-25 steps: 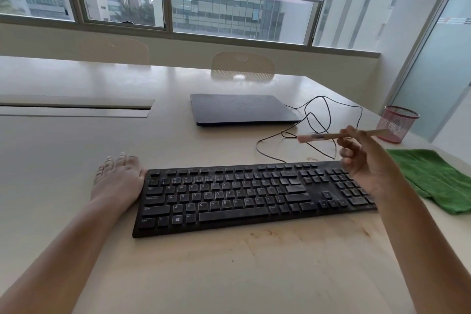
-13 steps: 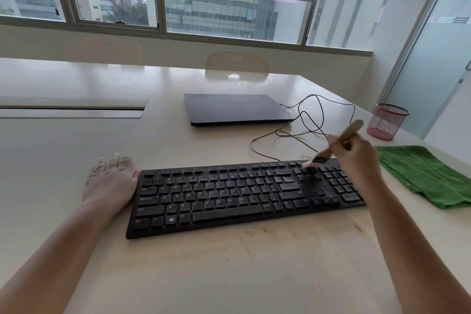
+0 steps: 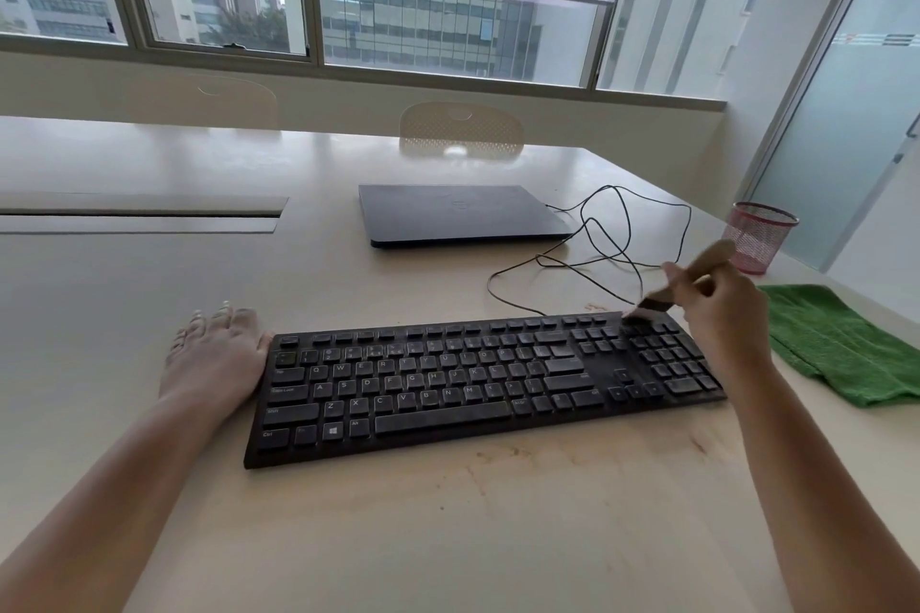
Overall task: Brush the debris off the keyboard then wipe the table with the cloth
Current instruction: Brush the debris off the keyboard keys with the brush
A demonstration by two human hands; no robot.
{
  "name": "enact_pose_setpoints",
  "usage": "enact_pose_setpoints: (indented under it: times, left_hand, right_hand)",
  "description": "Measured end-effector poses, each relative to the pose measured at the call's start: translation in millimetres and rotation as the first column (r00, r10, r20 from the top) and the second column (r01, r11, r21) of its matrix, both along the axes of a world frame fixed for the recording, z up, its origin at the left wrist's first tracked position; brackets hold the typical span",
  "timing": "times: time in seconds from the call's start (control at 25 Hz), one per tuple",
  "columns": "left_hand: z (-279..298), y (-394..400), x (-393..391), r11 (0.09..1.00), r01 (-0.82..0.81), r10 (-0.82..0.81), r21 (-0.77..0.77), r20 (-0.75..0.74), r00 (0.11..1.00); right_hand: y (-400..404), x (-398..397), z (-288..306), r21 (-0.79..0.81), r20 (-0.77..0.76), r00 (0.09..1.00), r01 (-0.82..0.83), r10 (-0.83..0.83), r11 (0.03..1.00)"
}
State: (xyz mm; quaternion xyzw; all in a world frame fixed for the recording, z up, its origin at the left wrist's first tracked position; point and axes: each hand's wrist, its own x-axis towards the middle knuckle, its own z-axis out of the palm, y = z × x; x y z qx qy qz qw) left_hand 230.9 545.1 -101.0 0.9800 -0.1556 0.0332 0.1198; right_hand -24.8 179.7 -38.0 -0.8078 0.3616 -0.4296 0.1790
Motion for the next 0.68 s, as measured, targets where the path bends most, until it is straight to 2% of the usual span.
enact_pose_setpoints:
  times: [0.12,0.32,0.4,0.48,0.6,0.68]
  left_hand:
    - [0,0,0,1.0,0.002,-0.002,-0.003,-0.002,1.0]
    - [0,0,0,1.0,0.008,-0.008,-0.01,-0.007,1.0]
    - [-2,0,2,1.0,0.017,-0.017,-0.021,-0.016,1.0]
    - [-4,1,3,1.0,0.019,-0.02,-0.023,-0.016,1.0]
    - [-2,2,4,0.999,0.018,-0.019,-0.038,-0.015,1.0]
    - [-1,2,2,0.999,0.019,-0.019,-0.037,-0.016,1.0]
  right_hand:
    - [-1,4,-3,-0.024,0.03,0.997,-0.065,0.066,0.998]
    - [2,-4,5,0.021,-0.073,0.989,-0.126,0.127,0.992]
    - [0,-7,5,0.015,0.0,0.993,-0.117,0.117,0.993]
    - [3,-5,3,0.014,0.051,0.982,-0.185,0.184,0.983]
    - [10,-1,0,0.026,-0.056,0.955,-0.289,0.29,0.957]
    - [17,-2,2,-0.01,-0.164,0.961,-0.227,0.222,0.974]
